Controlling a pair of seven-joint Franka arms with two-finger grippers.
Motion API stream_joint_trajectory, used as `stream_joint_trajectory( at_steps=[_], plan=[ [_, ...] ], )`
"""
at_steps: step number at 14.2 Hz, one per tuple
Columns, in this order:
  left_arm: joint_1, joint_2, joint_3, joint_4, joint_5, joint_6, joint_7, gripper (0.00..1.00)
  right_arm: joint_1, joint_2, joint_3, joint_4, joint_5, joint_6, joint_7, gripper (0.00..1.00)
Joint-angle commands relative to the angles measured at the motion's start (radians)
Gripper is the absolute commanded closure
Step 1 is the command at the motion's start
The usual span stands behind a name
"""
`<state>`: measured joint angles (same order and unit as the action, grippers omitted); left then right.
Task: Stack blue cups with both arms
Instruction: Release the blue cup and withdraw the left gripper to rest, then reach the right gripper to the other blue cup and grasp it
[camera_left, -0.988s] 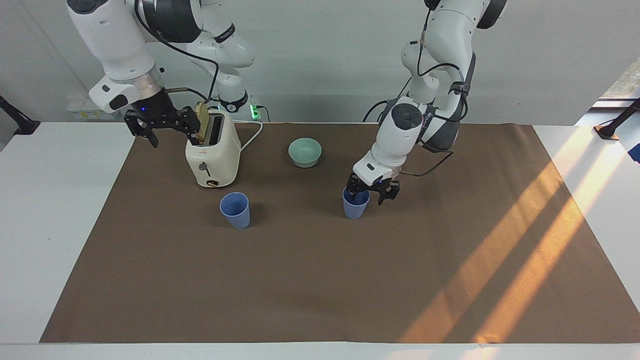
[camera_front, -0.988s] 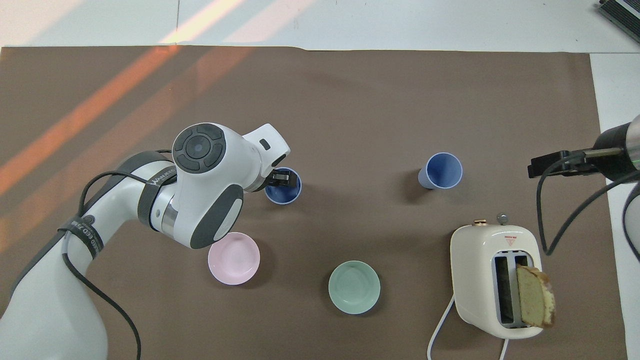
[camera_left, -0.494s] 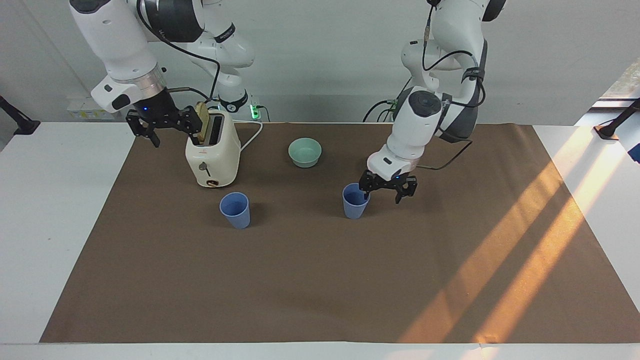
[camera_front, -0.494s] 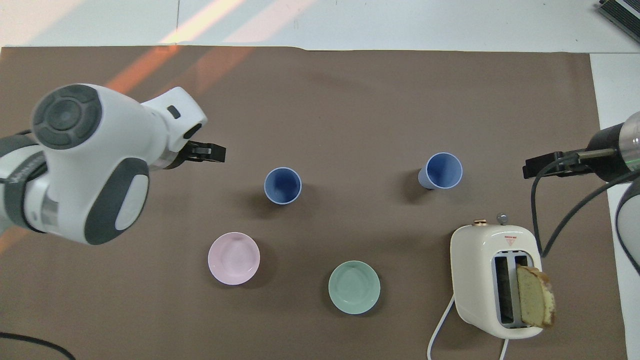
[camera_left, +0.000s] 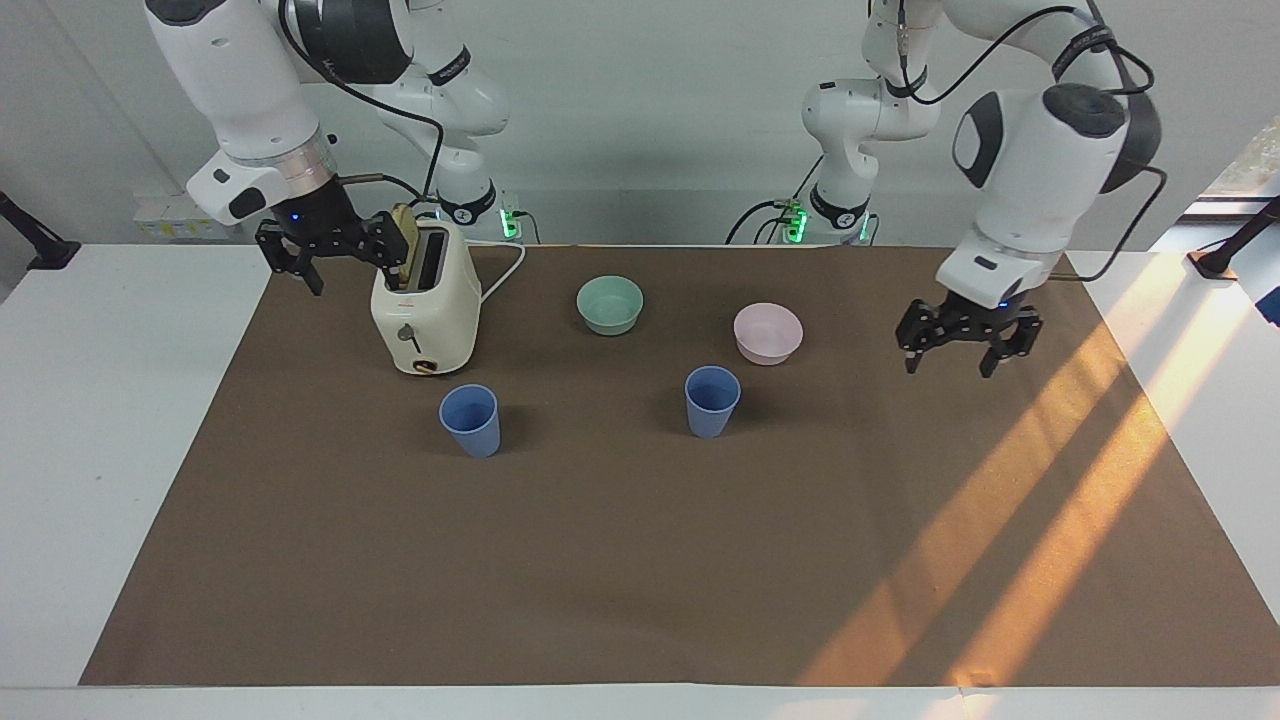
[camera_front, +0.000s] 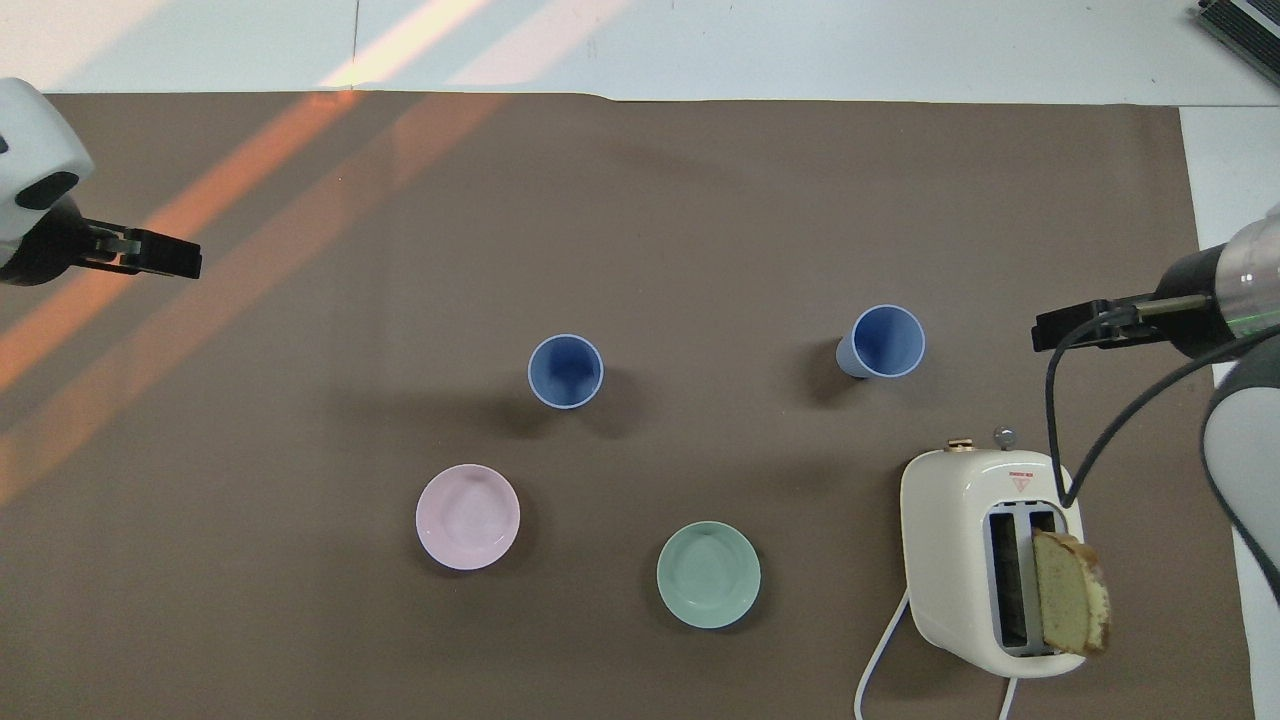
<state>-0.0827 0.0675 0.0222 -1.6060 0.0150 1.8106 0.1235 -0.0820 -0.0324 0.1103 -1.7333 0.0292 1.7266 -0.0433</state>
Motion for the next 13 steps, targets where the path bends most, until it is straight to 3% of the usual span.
stream_joint_trajectory(
  at_steps=[1, 7, 13],
  plan=[
    [0.006, 0.012, 0.021, 0.08, -0.033, -0.111, 0.021, 0.0, 0.024, 0.014, 0.003, -0.115, 0.015, 0.122, -0.023, 0.0],
    [0.024, -0.021, 0.038, 0.064, -0.081, -0.162, 0.021, 0.0, 0.033, 0.183, 0.003, -0.153, 0.015, 0.304, -0.007, 0.0],
    [0.024, -0.023, 0.033, 0.063, -0.081, -0.178, 0.019, 0.0, 0.067, 0.221, 0.003, -0.218, 0.015, 0.398, 0.028, 0.0]
  ],
)
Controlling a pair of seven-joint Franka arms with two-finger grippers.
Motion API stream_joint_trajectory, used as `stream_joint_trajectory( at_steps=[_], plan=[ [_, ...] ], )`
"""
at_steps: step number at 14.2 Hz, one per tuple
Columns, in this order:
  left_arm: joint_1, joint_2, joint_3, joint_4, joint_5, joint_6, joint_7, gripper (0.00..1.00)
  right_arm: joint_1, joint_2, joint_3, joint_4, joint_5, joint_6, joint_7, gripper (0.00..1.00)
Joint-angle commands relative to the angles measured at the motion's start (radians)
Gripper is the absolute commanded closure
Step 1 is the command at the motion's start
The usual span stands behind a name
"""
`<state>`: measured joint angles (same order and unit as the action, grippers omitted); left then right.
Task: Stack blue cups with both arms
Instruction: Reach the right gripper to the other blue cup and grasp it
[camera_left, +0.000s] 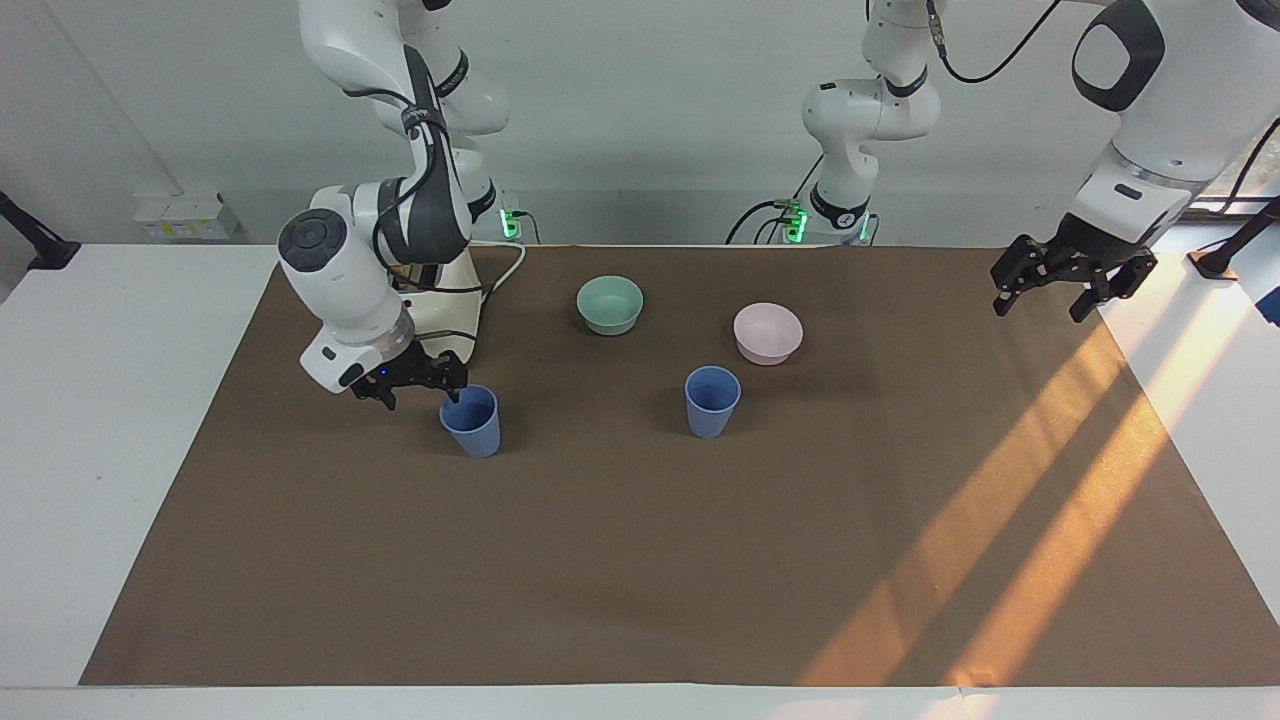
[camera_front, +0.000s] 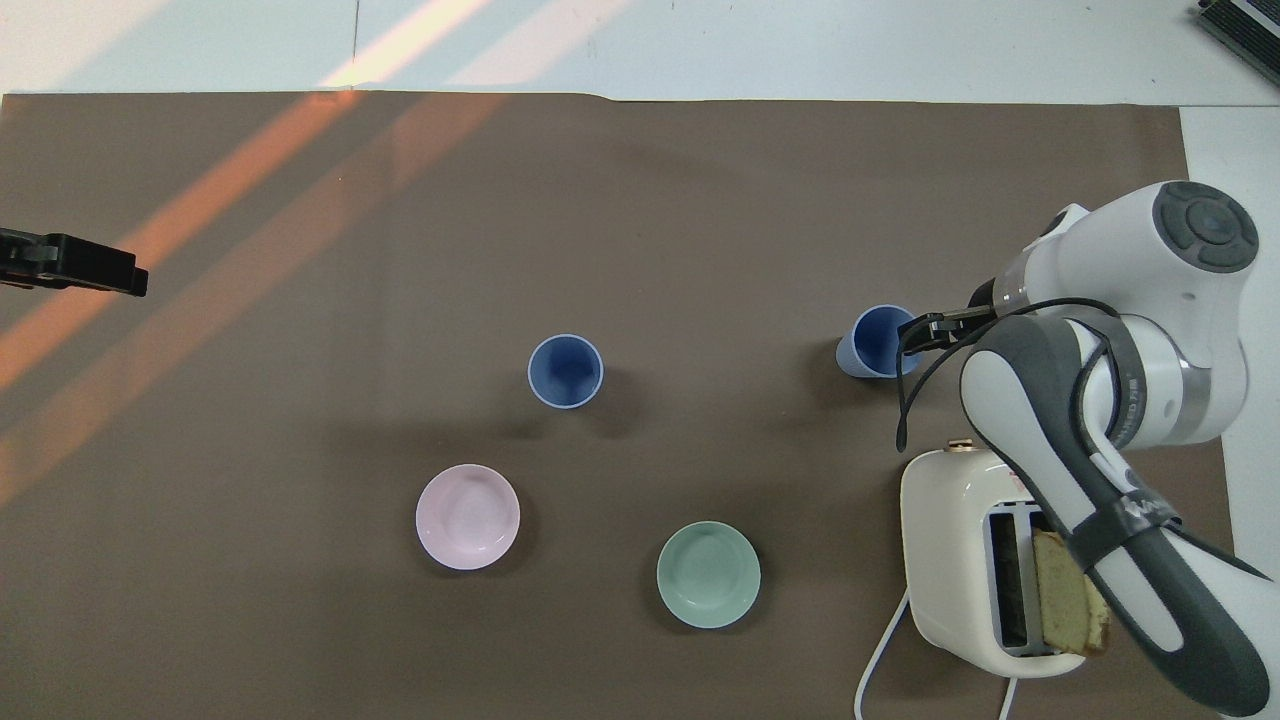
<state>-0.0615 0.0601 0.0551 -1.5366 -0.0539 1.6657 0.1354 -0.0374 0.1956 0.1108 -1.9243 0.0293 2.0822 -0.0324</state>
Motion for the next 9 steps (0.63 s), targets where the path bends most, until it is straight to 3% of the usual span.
stream_joint_trajectory(
  at_steps=[1, 5, 6, 7, 8, 9],
  plan=[
    [0.002, -0.017, 0.0, -0.007, -0.012, -0.052, 0.003, 0.0, 0.024, 0.014, 0.003, -0.027, 0.015, 0.07, 0.02, 0.0],
    [-0.001, -0.037, -0.001, -0.019, -0.006, -0.103, -0.014, 0.0, 0.022, 0.038, 0.003, -0.035, 0.015, 0.09, 0.017, 0.0],
    [-0.001, -0.036, -0.001, -0.017, -0.006, -0.093, -0.014, 0.0, 0.022, 0.036, 0.003, -0.035, 0.015, 0.087, 0.02, 0.28],
    [-0.001, -0.036, -0.001, -0.016, -0.004, -0.087, -0.014, 0.0, 0.022, 0.036, 0.003, -0.035, 0.015, 0.085, 0.023, 0.77],
    [-0.001, -0.034, -0.001, -0.014, -0.006, -0.086, -0.011, 0.0, 0.022, 0.036, 0.003, -0.035, 0.015, 0.085, 0.025, 1.0],
    [0.003, -0.034, -0.003, -0.013, -0.004, -0.086, -0.008, 0.0, 0.025, 0.036, 0.003, -0.035, 0.015, 0.085, 0.025, 1.0]
  ],
)
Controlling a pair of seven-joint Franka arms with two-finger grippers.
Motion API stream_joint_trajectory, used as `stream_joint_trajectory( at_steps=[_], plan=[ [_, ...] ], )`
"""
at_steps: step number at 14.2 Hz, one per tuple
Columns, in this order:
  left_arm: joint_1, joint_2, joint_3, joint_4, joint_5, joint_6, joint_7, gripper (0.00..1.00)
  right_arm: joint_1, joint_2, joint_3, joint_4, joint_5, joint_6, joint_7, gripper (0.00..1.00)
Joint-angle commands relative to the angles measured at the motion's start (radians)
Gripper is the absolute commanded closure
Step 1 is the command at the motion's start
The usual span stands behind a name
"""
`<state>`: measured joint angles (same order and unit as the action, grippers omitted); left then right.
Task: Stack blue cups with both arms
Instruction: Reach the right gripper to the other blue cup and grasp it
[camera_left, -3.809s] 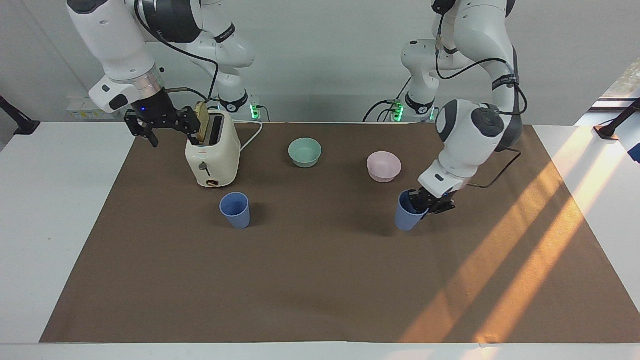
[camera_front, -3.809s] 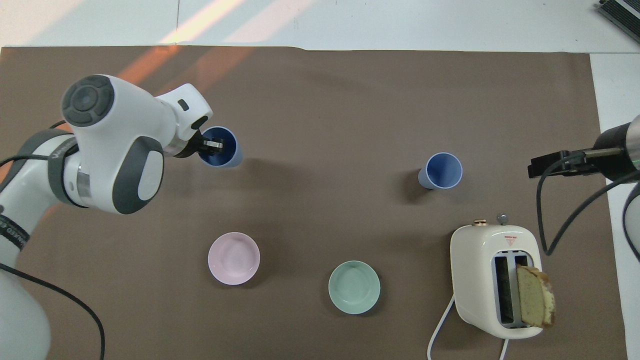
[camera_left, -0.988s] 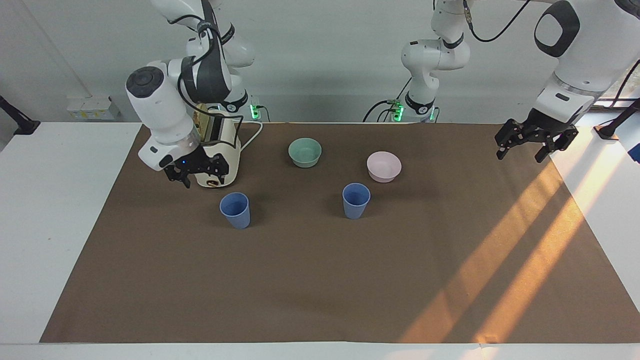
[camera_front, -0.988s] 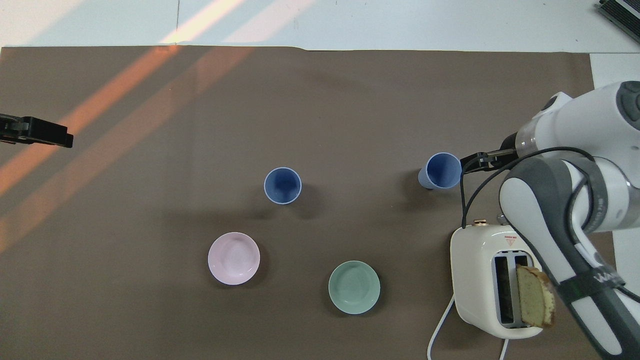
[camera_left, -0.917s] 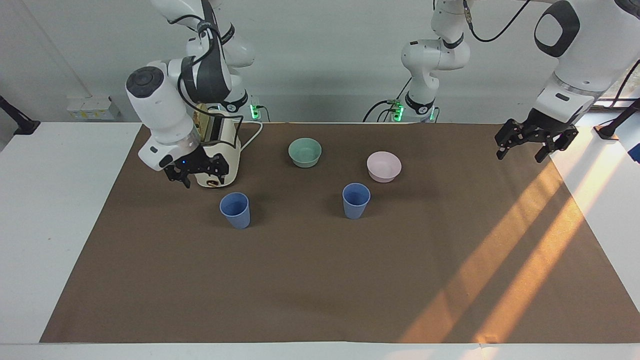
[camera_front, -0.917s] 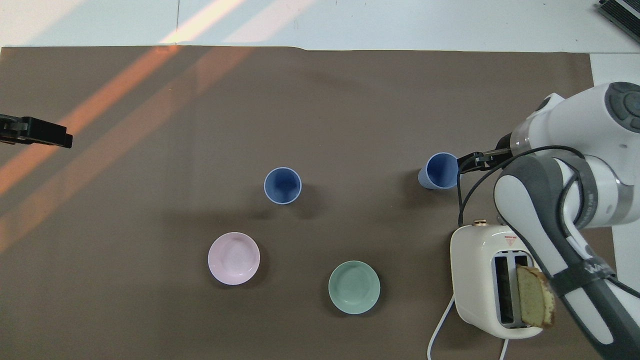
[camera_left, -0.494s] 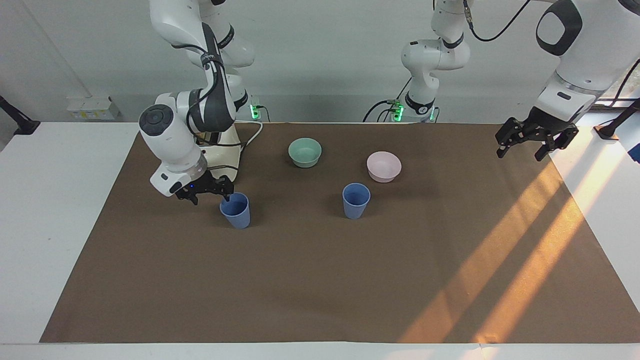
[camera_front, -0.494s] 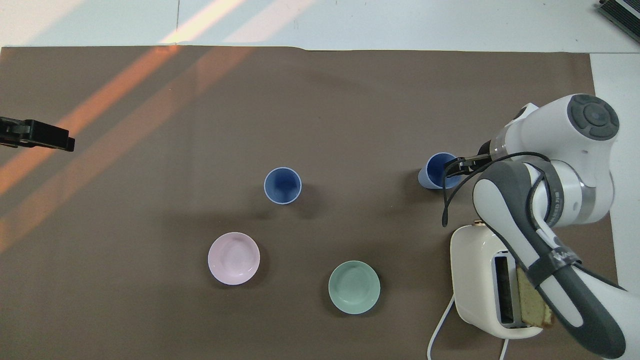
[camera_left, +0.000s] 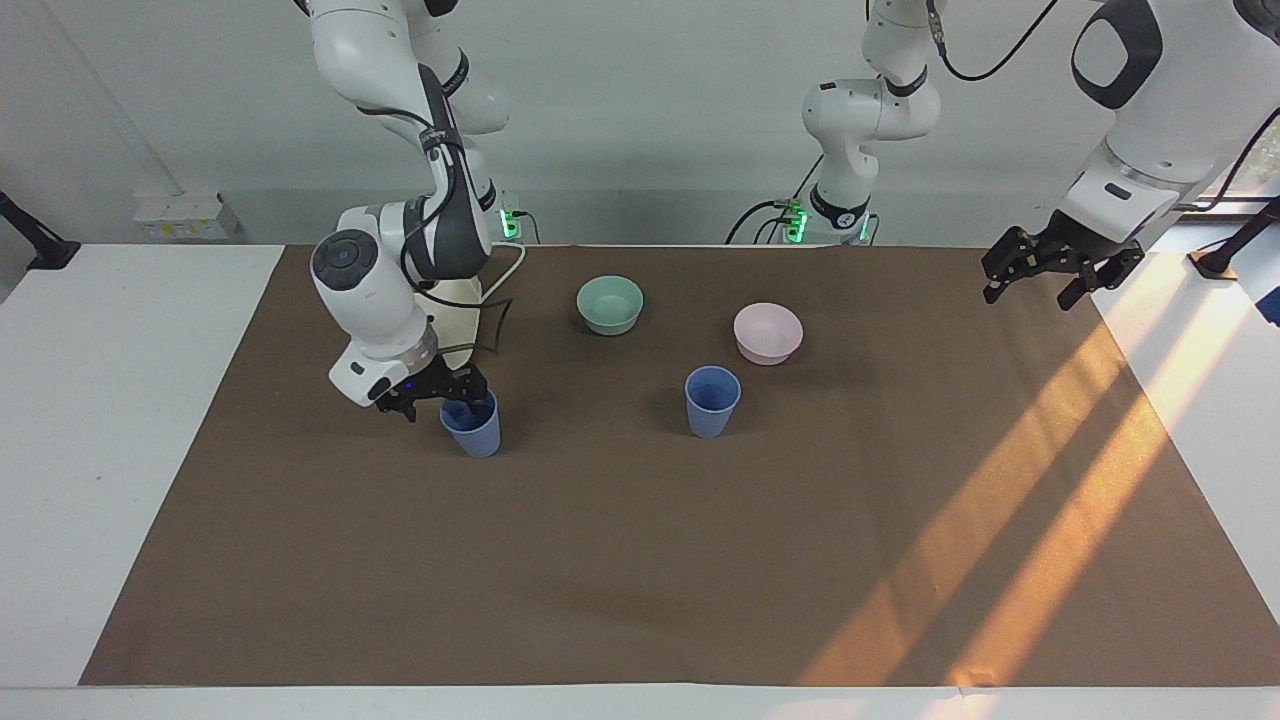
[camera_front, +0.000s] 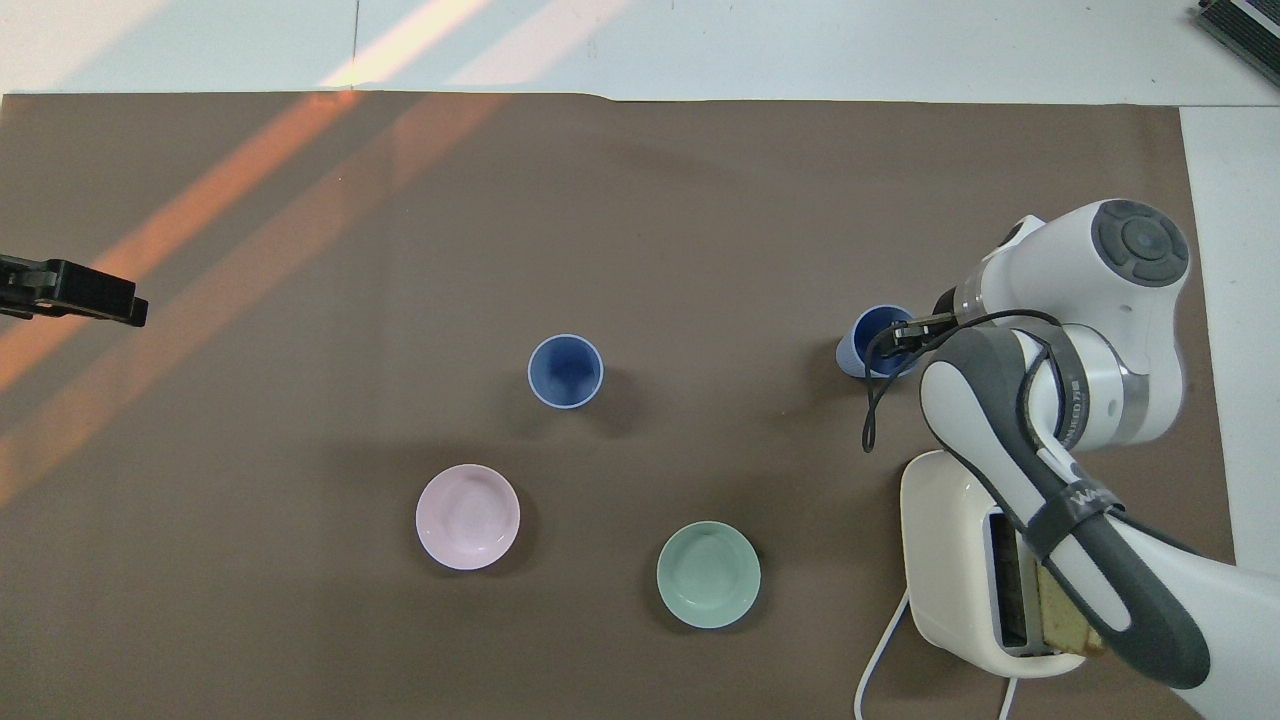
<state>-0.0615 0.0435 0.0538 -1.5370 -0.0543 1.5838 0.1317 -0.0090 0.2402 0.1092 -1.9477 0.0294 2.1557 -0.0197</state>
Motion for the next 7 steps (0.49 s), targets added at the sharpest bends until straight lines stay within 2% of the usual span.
stream_joint_trajectory(
  at_steps=[1, 5, 7],
  plan=[
    [0.003, -0.017, -0.003, -0.011, -0.004, -0.004, -0.001, 0.0, -0.005, -0.006, 0.004, -0.008, 0.015, 0.012, 0.017, 1.0],
    [0.003, -0.017, -0.002, -0.011, -0.006, -0.01, -0.007, 0.0, -0.006, -0.008, 0.004, 0.021, 0.029, -0.005, 0.042, 1.0],
    [0.005, -0.017, 0.0, -0.011, -0.006, -0.01, -0.007, 0.0, 0.004, -0.024, 0.004, 0.1, 0.029, -0.121, 0.125, 1.0]
  ],
)
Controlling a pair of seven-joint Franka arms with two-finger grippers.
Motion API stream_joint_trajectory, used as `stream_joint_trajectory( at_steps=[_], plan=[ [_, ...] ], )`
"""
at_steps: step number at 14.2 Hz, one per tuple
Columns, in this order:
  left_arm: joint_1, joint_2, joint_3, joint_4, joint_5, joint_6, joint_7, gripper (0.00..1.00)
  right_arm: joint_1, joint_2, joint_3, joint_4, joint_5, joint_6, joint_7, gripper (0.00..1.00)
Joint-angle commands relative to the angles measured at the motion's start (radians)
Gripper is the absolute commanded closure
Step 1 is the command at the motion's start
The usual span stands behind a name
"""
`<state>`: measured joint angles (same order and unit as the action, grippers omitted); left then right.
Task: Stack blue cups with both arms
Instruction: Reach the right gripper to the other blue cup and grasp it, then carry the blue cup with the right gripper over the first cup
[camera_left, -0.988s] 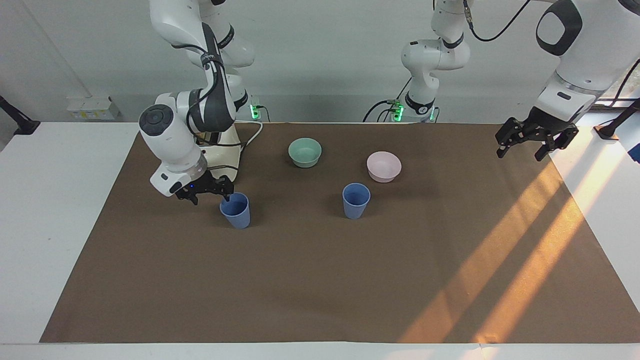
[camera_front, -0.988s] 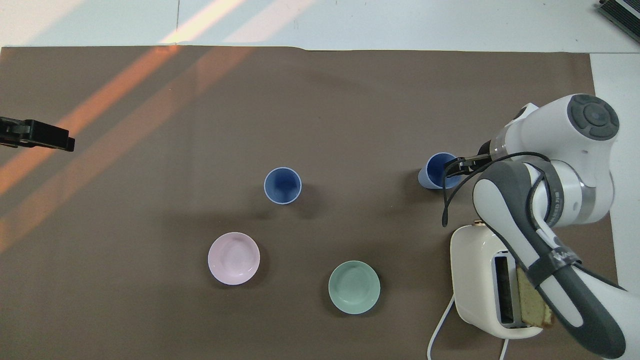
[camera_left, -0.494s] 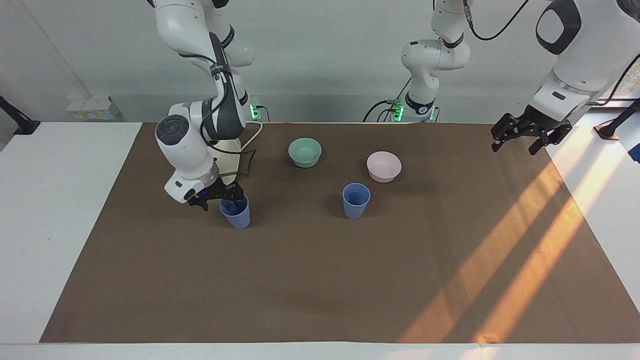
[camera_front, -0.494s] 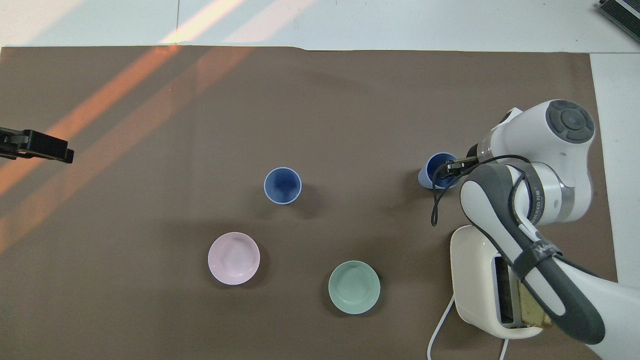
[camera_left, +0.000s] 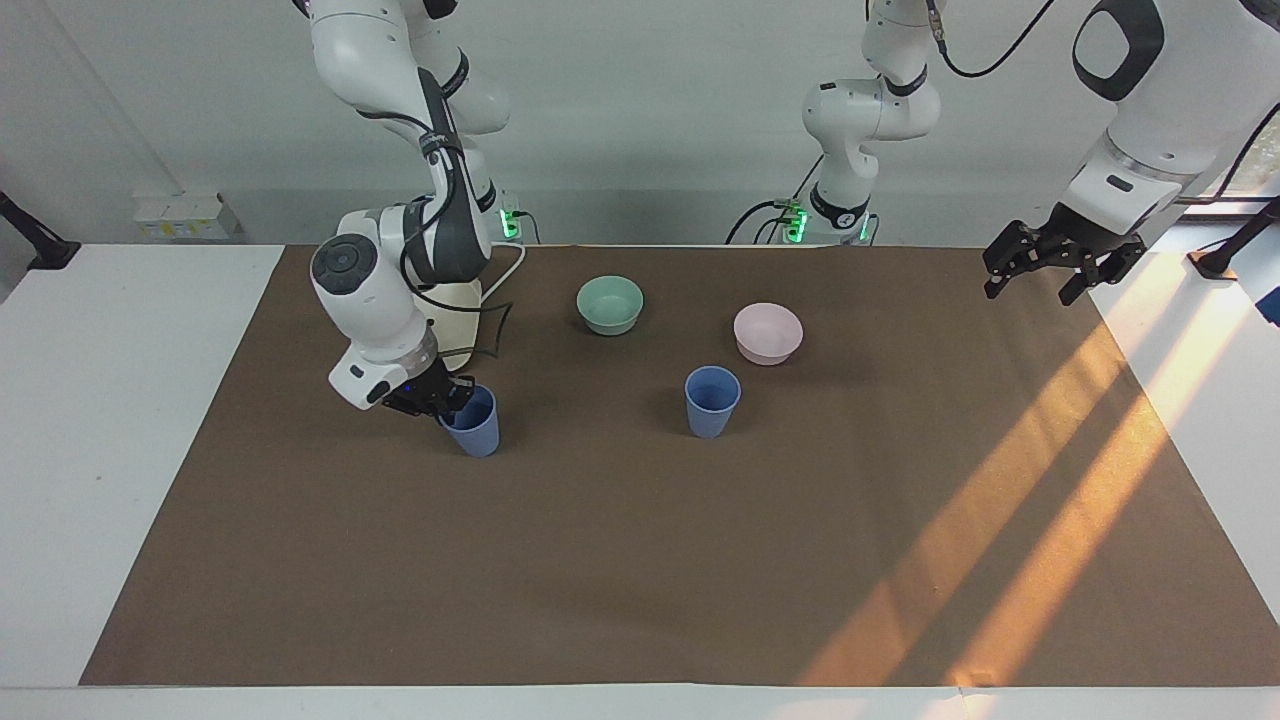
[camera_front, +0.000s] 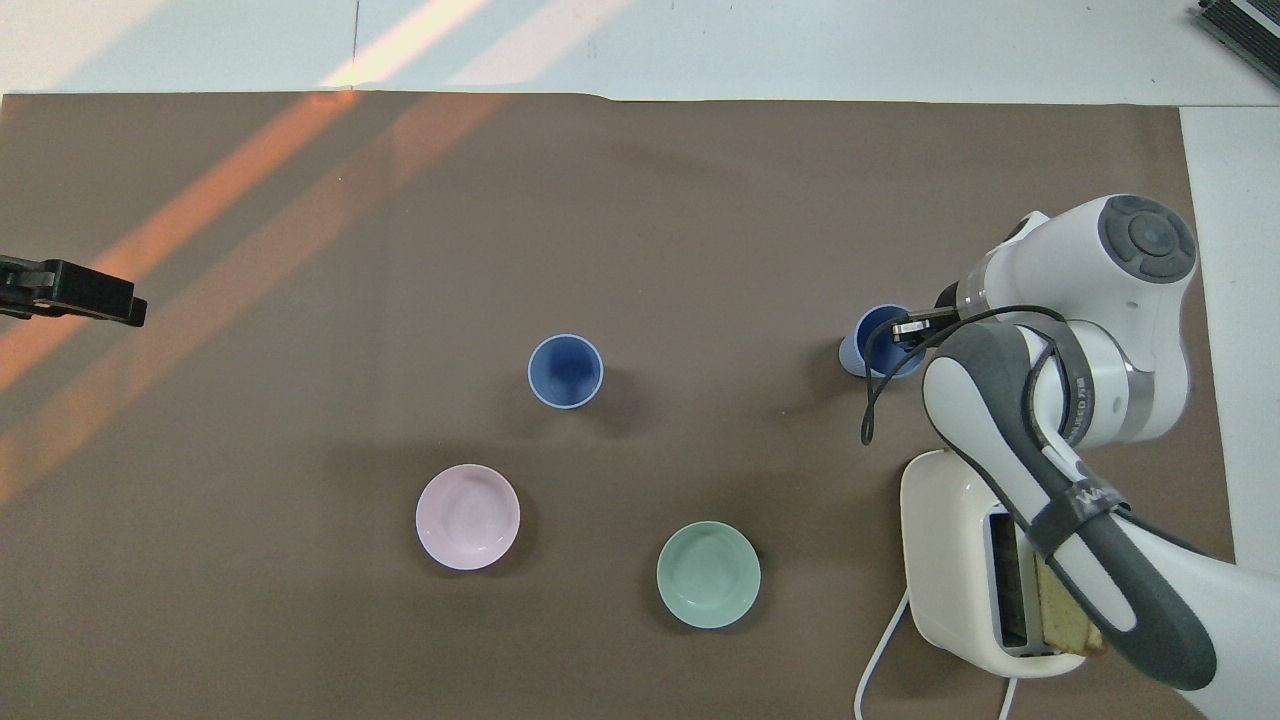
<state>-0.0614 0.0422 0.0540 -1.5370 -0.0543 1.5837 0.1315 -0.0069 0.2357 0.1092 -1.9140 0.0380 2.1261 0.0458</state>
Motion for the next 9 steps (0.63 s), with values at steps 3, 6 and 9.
stream_joint_trajectory(
  at_steps=[3, 6, 9],
  plan=[
    [0.005, -0.016, 0.0, -0.011, -0.006, -0.005, -0.006, 0.0, 0.037, -0.019, 0.006, 0.248, 0.022, -0.299, 0.175, 1.0],
    [0.005, -0.016, -0.002, -0.011, -0.006, -0.008, -0.006, 0.0, 0.103, -0.019, 0.041, 0.363, 0.022, -0.389, 0.358, 1.0],
    [0.005, -0.016, -0.002, -0.011, -0.006, -0.007, -0.015, 0.0, 0.244, 0.02, 0.052, 0.487, 0.014, -0.433, 0.546, 1.0]
  ],
)
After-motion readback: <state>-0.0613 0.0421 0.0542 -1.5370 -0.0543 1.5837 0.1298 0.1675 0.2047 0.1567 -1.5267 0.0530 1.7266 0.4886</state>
